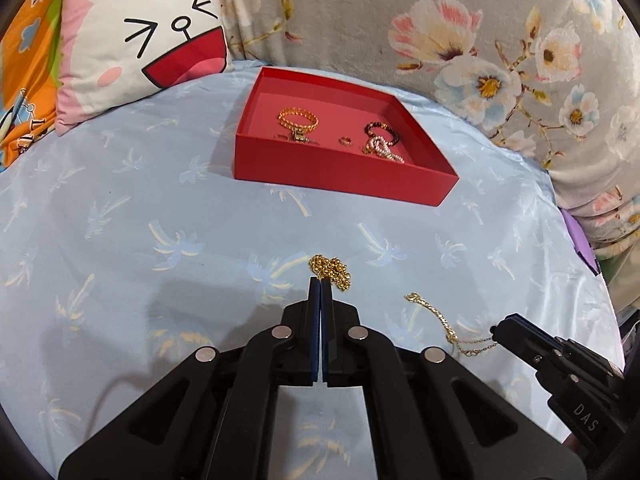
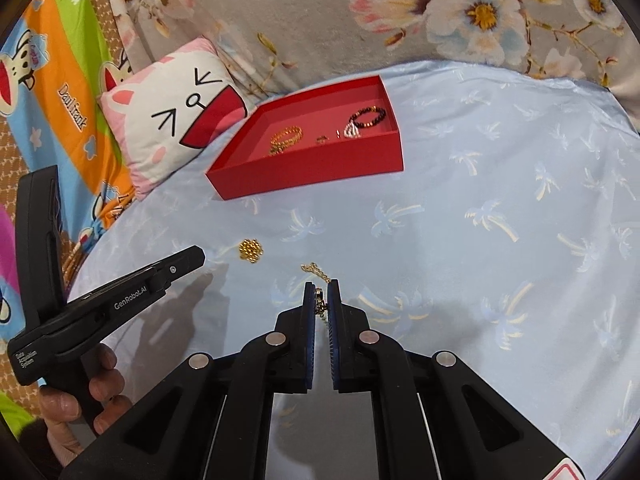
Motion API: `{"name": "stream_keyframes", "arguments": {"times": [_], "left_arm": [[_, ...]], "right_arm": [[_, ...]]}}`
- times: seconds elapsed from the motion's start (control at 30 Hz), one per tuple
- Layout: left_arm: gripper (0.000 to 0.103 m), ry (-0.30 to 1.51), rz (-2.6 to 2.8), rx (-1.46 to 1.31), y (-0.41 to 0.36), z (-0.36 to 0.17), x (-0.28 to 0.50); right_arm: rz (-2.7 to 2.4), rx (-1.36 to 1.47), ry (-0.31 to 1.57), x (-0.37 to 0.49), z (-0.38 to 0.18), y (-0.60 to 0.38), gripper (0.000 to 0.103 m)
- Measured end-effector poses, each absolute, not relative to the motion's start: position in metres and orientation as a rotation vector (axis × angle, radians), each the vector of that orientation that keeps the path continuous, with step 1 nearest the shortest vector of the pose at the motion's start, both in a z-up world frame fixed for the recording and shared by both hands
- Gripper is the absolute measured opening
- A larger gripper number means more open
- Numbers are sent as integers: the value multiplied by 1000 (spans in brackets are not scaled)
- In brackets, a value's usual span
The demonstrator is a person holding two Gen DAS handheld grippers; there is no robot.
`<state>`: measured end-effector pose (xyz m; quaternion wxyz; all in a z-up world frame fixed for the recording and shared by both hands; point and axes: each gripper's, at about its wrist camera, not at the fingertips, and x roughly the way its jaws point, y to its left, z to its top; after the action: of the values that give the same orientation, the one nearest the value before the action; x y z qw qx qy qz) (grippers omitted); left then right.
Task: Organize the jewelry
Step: 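Lift both gold chains off the sheet and carry them toward the red tray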
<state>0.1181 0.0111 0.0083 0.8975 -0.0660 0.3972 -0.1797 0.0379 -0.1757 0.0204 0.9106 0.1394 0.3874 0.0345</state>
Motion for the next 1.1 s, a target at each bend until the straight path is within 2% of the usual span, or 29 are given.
{"name": "stream_keyframes", "arguments": {"times": [0.2,0.27,0.33,0.43,0.53,0.57,0.77,1.1], "left_arm": [[1,862,-404,-119,-4,5,137],[18,882,-393,-96,-14,0,144],[23,886,-374,-69,-22,-4,150],[21,912,-344,-29,-31,-15,161],[2,909,-349,-22,-34,-16,162],[0,906,-349,-22,-34,-16,161],[0,872,-370,-43,-28,1,151],[0,766,-410,-72,3,70,132]], "right_arm": [[74,300,793,34,24,-179,6],[73,307,800,35,22,-180,6],[72,315,804,35,20,-183,6],[72,318,806,37,19,-184,6],[71,320,804,39,19,-185,6],[71,321,804,39,19,-186,6],[74,319,784,39,27,-188,6],[94,291,692,38,77,-193,6]]}}
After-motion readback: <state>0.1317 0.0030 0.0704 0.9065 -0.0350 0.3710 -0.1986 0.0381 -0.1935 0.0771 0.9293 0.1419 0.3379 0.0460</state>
